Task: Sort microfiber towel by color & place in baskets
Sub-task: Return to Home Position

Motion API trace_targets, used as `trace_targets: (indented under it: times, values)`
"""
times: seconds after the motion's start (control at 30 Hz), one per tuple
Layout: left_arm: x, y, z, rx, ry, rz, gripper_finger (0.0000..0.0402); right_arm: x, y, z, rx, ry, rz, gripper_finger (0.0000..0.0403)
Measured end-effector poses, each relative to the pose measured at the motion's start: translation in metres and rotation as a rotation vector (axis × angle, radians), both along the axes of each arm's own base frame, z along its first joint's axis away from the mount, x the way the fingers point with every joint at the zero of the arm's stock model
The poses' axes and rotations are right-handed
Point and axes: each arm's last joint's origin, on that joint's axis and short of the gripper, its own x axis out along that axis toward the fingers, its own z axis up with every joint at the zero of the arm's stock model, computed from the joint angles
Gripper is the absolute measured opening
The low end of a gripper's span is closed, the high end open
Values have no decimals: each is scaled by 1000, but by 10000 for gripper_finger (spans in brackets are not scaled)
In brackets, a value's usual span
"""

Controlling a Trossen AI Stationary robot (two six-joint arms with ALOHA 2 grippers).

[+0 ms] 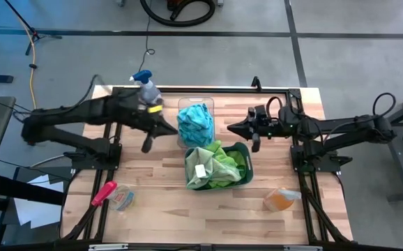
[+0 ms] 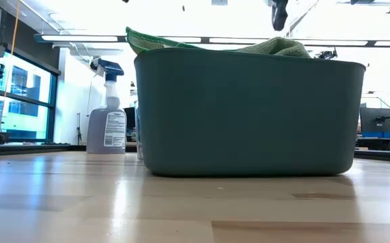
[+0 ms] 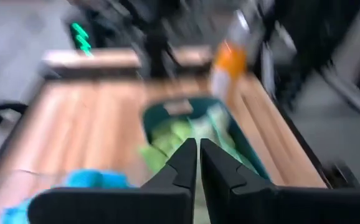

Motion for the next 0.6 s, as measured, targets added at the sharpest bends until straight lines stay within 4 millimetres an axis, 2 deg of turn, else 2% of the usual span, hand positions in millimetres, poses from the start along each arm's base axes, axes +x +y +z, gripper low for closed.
trace_targets:
  times: [0.27, 0.43, 0.6]
  values:
    - [-49, 0, -47, -72, -418, 173, 1, -1, -5, 20, -62, -95, 37, 0]
    - [-63, -2, -82, -177, -519, 206, 0, -2, -5, 40, -158, -102, 26, 0]
    - [-67, -7, -111, -262, -537, 232, 0, -4, -6, 47, -176, -22, 3, 0]
